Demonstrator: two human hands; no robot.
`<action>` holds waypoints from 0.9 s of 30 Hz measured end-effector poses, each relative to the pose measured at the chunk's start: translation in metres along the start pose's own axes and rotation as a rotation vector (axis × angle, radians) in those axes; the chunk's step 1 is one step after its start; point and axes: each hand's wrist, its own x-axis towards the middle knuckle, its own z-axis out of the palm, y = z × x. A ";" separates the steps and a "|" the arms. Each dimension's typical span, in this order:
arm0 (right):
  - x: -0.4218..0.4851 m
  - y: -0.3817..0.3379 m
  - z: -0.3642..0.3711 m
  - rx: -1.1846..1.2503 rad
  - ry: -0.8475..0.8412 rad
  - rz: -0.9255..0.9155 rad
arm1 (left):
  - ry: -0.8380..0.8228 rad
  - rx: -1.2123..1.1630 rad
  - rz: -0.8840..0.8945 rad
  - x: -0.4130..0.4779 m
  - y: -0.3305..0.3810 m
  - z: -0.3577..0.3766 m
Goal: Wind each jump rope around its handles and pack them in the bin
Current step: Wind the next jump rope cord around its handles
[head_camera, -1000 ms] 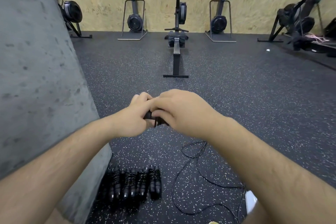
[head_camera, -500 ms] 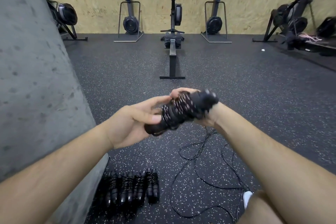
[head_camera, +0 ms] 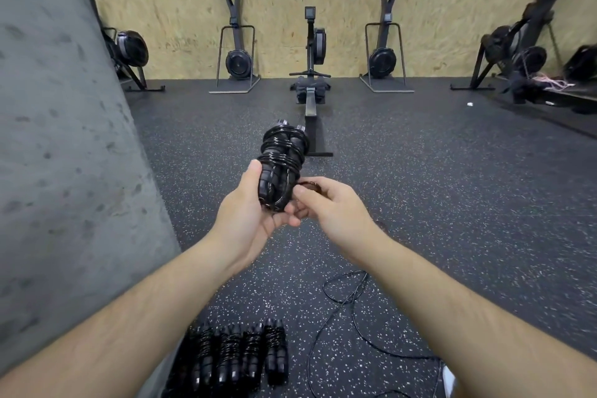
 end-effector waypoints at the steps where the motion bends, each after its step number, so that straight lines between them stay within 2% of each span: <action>1: -0.003 -0.002 0.000 -0.145 0.010 -0.049 | 0.002 0.017 0.004 -0.001 0.001 0.000; 4: -0.009 -0.007 0.002 -0.385 0.055 -0.130 | -0.034 0.049 0.013 -0.005 0.002 -0.001; 12: -0.015 -0.012 0.002 -0.427 0.059 -0.221 | -0.056 0.049 0.037 -0.008 0.009 -0.005; 14: -0.017 -0.014 0.004 -0.372 0.069 -0.209 | -0.082 0.055 0.051 -0.009 0.011 -0.007; 21: -0.007 -0.015 0.000 -0.023 0.120 0.014 | -0.147 0.139 0.065 -0.007 0.011 -0.016; 27: -0.003 -0.009 -0.001 0.017 0.103 0.051 | -0.163 0.155 0.052 -0.004 0.007 -0.021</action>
